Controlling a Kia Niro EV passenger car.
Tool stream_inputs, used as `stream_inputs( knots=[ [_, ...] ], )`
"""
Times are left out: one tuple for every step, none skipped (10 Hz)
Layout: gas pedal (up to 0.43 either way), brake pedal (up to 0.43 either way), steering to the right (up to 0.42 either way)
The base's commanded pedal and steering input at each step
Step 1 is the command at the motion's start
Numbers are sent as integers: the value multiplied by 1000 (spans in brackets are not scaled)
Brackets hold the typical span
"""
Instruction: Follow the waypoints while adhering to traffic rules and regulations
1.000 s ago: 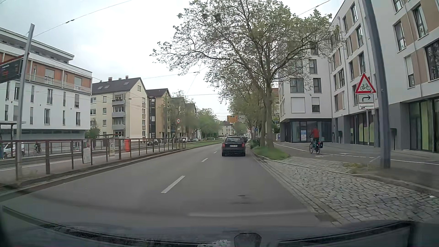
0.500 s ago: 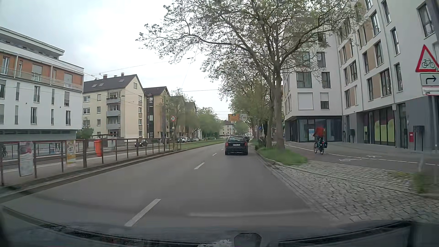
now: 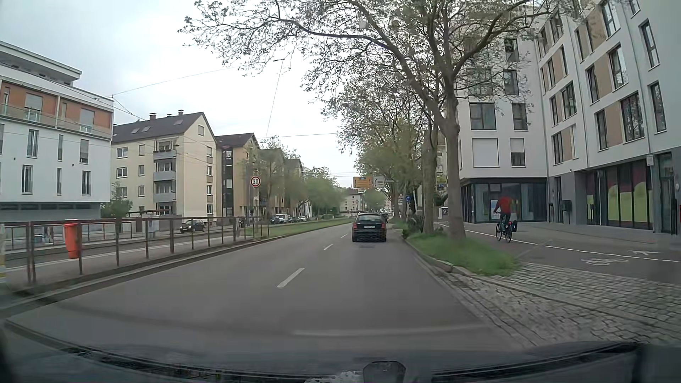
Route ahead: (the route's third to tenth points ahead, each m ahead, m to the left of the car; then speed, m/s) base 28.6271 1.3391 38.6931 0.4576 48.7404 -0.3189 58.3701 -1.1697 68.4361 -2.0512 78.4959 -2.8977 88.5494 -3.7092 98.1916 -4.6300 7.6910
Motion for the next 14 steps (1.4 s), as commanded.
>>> stream_inputs(
  knots=[
    [79,0,3],
    [79,0,4],
    [79,0,4],
    [79,0,4],
    [67,0,4],
    [67,0,5],
    [67,0,6],
    [67,0,7],
    [67,0,8],
    [67,0,9],
    [67,0,9],
    [67,0,9],
    [67,0,10],
    [67,0,11]
  ],
)
